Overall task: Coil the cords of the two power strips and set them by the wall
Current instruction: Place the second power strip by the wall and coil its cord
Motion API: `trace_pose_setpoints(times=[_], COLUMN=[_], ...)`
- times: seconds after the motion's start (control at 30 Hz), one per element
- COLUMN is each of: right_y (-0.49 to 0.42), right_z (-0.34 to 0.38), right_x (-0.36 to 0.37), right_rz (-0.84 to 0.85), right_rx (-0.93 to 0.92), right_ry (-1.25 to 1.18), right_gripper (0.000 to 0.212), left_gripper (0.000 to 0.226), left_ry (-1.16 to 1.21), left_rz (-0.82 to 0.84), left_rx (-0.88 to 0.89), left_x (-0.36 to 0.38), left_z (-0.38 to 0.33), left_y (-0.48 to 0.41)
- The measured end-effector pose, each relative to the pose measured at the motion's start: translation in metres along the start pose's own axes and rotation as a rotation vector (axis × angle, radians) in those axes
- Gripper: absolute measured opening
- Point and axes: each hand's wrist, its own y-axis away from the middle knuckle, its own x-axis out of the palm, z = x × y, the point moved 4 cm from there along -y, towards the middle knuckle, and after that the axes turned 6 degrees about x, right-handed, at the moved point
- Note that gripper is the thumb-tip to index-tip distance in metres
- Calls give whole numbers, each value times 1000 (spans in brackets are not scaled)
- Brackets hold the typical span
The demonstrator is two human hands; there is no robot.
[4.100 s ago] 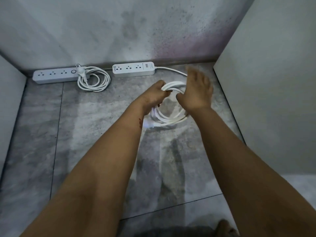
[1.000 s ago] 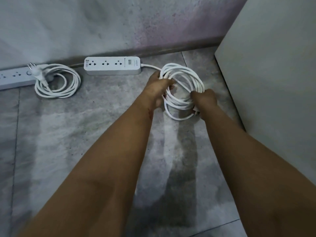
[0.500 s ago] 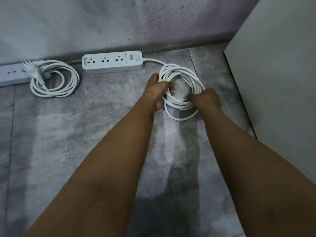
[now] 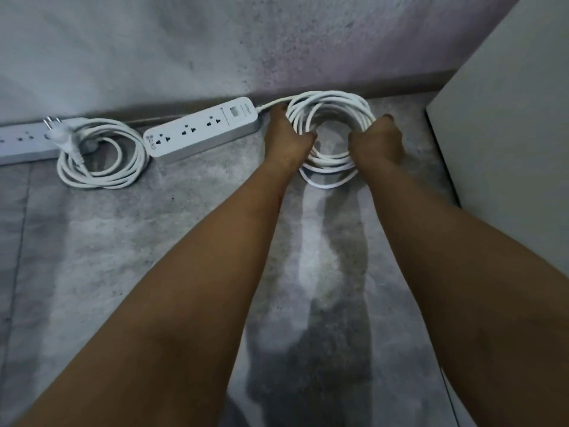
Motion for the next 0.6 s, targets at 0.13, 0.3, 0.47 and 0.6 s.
trace_pose_setpoints(times=[0.13,0.3,0.47,0.6], right_y=[-12,-15,-7,-9], right_z=[5,9,12,7], right_x=[15,27,25,36], right_rz=[39,45,-162,-114], right_rx=[55,68,-298,-622], right_ry=[-56,9,349,427], right_gripper=[50,51,55,62], left_gripper=[66,65,70,70], left_ry=[-334,-831,-999,-1066], left_rz=[-47,129,234,252], left_rx=[220,436,429,461], left_x=[-1,16,15,11], left_z=[-2,19,36,39], left_y=[5,9,0,-5])
